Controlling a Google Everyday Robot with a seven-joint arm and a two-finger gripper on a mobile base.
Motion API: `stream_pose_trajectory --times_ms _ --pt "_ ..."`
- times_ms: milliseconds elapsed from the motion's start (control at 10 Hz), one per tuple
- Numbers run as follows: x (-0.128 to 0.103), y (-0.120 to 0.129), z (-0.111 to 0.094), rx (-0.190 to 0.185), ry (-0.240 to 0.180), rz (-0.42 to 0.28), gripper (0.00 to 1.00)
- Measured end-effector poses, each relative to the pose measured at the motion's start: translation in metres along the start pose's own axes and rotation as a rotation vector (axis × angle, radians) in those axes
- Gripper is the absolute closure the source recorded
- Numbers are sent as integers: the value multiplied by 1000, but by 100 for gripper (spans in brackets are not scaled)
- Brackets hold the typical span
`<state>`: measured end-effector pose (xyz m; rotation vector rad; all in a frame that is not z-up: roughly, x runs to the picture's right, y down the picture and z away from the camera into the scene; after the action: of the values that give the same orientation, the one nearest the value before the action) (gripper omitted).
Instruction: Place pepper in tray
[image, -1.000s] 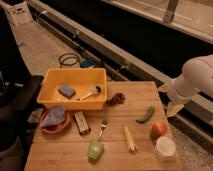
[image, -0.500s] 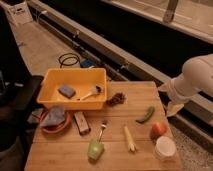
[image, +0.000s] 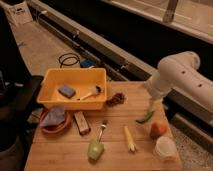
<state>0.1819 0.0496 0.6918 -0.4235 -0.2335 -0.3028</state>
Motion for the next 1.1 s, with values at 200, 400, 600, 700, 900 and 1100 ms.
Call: stream_pose_trajectory --times_ms 200,400,600,700,900,1100 --pt "-5 -4 6 5 6 -7 26" --pt "-9 -6 7 5 3 -13 26" --pt "-9 -10 14 16 36 -29 26" --pt "-10 -16 25 15 52 -44 26" --pt "0 -17 59 2 69 -43 26" --pt "11 -15 91 -30 99 -47 26"
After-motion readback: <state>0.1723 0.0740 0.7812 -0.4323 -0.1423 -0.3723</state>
